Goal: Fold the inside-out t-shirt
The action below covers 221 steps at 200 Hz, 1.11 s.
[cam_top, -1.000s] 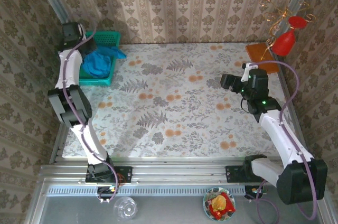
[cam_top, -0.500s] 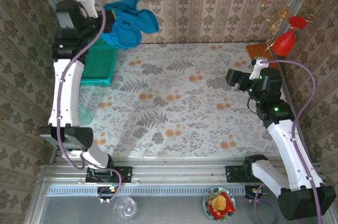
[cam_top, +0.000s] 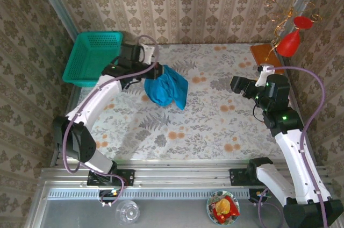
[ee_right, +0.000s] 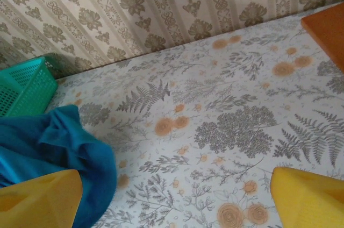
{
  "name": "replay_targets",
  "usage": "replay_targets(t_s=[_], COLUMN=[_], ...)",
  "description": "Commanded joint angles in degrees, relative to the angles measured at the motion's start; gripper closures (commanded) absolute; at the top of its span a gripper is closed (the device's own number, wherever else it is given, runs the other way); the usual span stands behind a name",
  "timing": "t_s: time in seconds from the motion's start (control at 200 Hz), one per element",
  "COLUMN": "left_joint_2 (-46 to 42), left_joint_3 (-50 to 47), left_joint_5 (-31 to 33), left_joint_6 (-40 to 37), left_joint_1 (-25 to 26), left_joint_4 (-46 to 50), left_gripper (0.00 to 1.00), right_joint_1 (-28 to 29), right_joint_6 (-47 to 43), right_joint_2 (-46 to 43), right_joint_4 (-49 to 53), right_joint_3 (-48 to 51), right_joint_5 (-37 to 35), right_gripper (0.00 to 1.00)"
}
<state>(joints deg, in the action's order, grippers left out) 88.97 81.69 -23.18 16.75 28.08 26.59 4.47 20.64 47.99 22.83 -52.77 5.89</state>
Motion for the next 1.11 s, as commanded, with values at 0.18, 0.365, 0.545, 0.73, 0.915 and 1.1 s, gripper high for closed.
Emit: replay_targets(t_s=[0.18,0.365,0.545,0.73,0.915,1.1], left_joint_2=[1.6,1.6,1.9,6.5,10.2,12.9], left_joint_3=[1.9,-0.4,-8.1,-13.7,-14.4,-14.1], left_joint_5=[5.6,9.0,6.6,3.1,3.3,3.7], left_joint_6=[-3.4,-4.3,-2.9,-0.3,-1.5,-1.6], left_joint_1=[7.8,7.3,7.7,8.8,10.0,11.4], left_joint_4=[1.5,2.9,1.0,-4.3,-5.0,-6.1], left_gripper=[0.50,0.44,0.45,0.45,0.44,0.47], right_joint_1=[5.5,11.3,13.6,13.6,13.7,13.9], right_joint_6=[4.2,3.0,3.0,5.6,5.8,4.8], right_joint_2=[5.2,14.1,23.6,34.1,45.6,52.2], right_joint_4=[0.6,1.2,1.3,-4.8,-7.5,-6.0], right_joint_3=[0.8,-0.3,1.0,2.2,-0.1,-3.8], right_joint_5=[0.9,0.6,4.9,8.3,14.1,14.6], right_gripper=[0.13,0.22,0.25,0.32,0.38,0.81])
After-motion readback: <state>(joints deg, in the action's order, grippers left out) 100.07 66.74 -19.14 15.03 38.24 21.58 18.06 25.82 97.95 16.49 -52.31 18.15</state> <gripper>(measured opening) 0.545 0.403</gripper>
